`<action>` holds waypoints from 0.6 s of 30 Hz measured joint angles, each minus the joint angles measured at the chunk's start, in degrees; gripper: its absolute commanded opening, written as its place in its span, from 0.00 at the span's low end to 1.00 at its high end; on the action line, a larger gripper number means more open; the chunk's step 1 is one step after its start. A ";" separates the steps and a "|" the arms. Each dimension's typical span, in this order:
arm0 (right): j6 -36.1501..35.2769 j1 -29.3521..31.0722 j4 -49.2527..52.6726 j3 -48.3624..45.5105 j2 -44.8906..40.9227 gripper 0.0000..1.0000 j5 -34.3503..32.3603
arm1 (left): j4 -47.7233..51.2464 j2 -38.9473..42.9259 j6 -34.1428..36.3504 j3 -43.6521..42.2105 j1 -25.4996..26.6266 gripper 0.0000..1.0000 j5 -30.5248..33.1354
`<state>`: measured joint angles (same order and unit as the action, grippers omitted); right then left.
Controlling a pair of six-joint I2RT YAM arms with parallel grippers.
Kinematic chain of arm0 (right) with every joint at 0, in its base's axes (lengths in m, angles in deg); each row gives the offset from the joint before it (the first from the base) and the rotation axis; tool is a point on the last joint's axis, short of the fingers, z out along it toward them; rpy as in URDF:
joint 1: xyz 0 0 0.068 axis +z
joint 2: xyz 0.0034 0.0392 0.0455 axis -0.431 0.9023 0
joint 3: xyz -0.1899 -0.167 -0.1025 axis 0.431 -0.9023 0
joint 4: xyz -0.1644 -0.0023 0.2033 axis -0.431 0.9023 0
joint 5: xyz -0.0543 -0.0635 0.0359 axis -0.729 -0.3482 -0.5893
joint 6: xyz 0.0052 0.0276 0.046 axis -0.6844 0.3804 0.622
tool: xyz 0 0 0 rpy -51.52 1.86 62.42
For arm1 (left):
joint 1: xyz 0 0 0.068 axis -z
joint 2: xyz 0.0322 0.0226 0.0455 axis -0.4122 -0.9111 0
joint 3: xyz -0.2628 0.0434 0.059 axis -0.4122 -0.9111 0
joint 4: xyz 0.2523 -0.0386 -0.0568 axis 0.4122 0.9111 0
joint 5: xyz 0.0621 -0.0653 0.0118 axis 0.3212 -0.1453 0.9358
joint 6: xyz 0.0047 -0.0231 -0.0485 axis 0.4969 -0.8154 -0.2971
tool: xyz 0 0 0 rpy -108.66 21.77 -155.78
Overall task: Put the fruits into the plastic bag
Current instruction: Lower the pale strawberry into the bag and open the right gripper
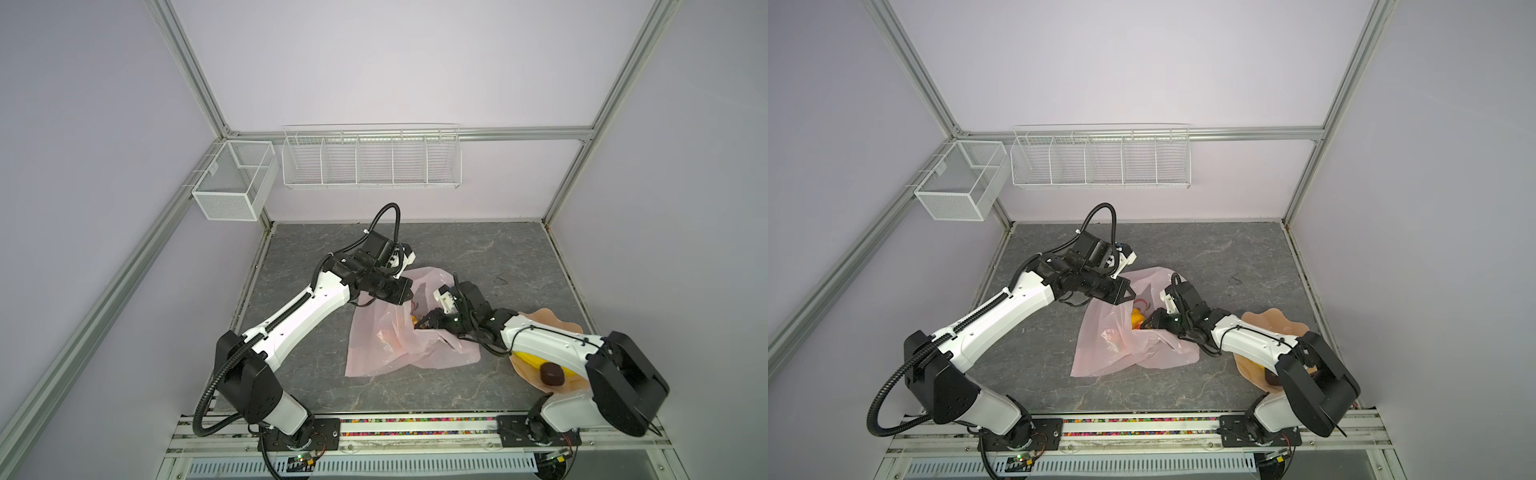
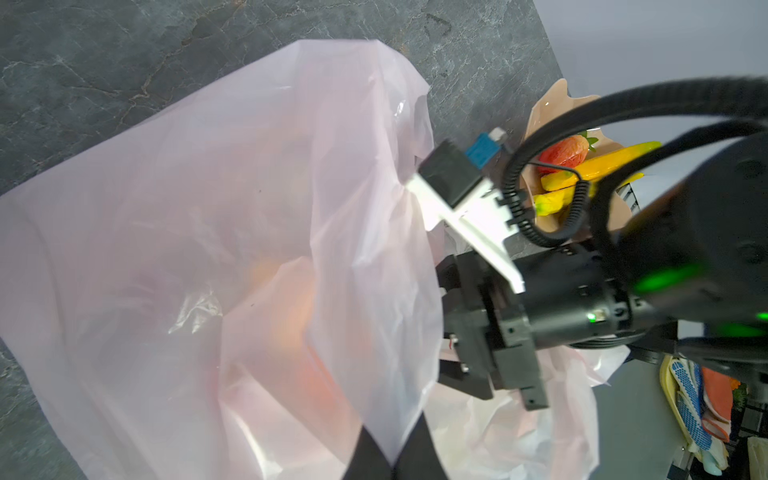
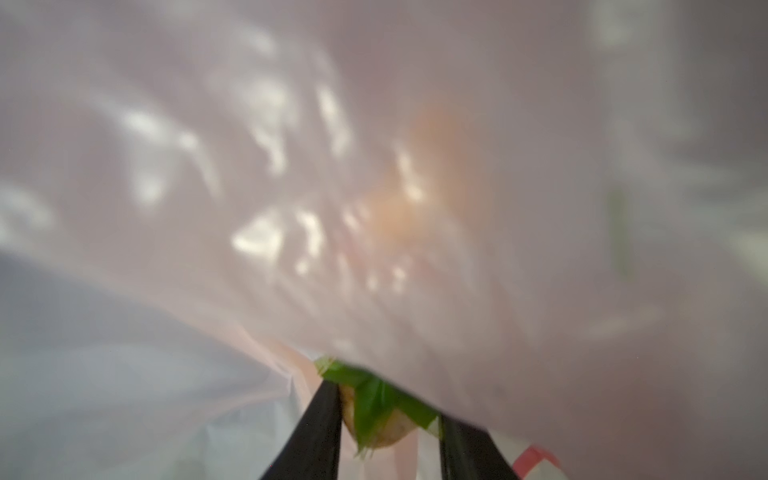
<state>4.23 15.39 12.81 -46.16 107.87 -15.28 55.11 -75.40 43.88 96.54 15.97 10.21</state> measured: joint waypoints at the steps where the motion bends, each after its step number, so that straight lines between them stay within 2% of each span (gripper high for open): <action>1: 0.42 0.50 -1.09 1.07 2.03 0.34 0.35 | -0.02 0.00 -0.09 0.09 0.00 0.00 0.02; 4: 1.57 1.66 -4.13 4.66 6.80 0.38 0.94 | 0.00 0.00 -0.13 0.11 0.00 0.00 0.02; 6: 2.08 2.19 -5.33 6.88 9.55 0.45 1.33 | 0.00 0.00 -0.13 0.11 0.00 0.00 0.02; 10: 3.65 3.08 -6.97 10.08 13.57 0.73 2.25 | 0.00 0.02 -0.15 0.11 0.00 0.00 0.04; 12: 4.07 3.21 -7.32 10.29 14.05 0.83 2.67 | 0.02 0.13 -0.20 0.11 0.00 0.00 0.17; 14: 4.63 3.28 -7.34 10.32 14.10 0.89 2.82 | 0.04 0.28 -0.48 0.11 -0.02 0.00 0.55; 18: 4.81 3.26 -6.95 10.36 13.86 0.94 3.06 | 0.26 0.42 -1.03 0.11 -0.20 0.00 1.55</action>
<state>9.03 18.65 5.85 -35.80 121.73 -12.22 55.37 -74.98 42.85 96.65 15.78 11.76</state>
